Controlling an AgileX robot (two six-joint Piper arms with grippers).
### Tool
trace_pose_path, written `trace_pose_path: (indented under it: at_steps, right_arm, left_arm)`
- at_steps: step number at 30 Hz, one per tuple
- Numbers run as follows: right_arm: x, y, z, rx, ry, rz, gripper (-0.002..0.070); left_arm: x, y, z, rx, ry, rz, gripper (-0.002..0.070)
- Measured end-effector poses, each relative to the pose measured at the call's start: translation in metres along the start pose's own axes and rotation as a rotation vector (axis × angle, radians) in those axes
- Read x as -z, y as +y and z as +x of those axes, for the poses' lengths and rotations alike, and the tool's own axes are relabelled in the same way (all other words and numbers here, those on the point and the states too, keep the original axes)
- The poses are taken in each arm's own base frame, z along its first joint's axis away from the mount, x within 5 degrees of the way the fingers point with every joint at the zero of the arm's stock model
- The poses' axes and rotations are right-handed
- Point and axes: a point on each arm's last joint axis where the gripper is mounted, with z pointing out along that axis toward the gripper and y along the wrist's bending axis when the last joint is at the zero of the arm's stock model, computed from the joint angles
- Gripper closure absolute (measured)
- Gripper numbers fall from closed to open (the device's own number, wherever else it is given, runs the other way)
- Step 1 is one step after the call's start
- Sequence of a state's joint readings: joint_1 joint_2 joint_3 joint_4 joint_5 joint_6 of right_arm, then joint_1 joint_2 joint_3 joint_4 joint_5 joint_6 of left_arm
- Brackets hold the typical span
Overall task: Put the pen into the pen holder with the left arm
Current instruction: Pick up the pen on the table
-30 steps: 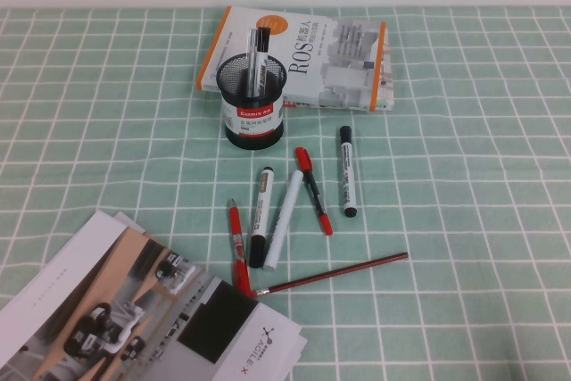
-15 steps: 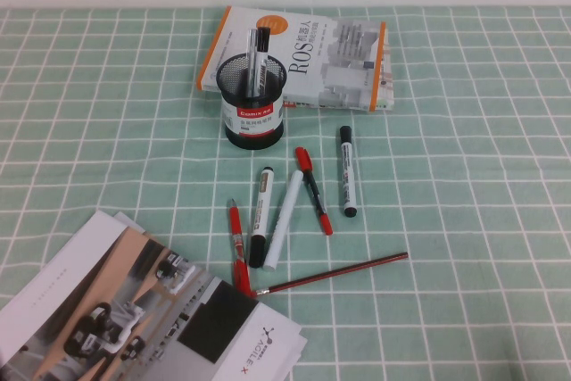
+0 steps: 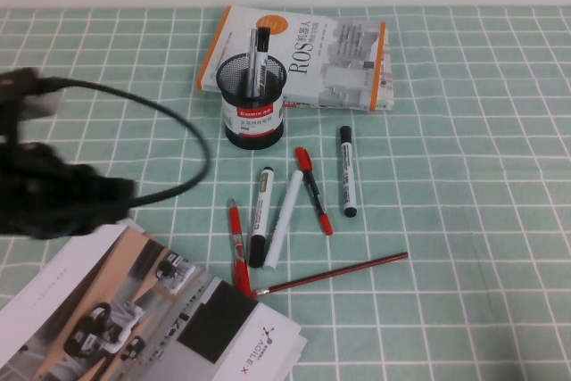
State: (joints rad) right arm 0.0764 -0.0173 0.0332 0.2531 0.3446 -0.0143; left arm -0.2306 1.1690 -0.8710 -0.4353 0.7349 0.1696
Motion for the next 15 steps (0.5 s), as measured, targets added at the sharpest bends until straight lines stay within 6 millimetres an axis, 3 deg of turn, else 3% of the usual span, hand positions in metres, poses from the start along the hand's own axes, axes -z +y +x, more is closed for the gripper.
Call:
trace_pose_path:
  at_steps: [8, 15]
  right_arm:
    - [0.000, 0.000, 0.000, 0.000, 0.000, 0.000, 0.0696]
    - [0.000, 0.000, 0.000, 0.000, 0.000, 0.000, 0.0696]
  left_arm:
    - [-0.069, -0.041, -0.016, -0.083, 0.167, 0.050, 0.0679]
    - [-0.117, -0.068, -0.018, -0.140, 0.298, -0.090, 0.0679]
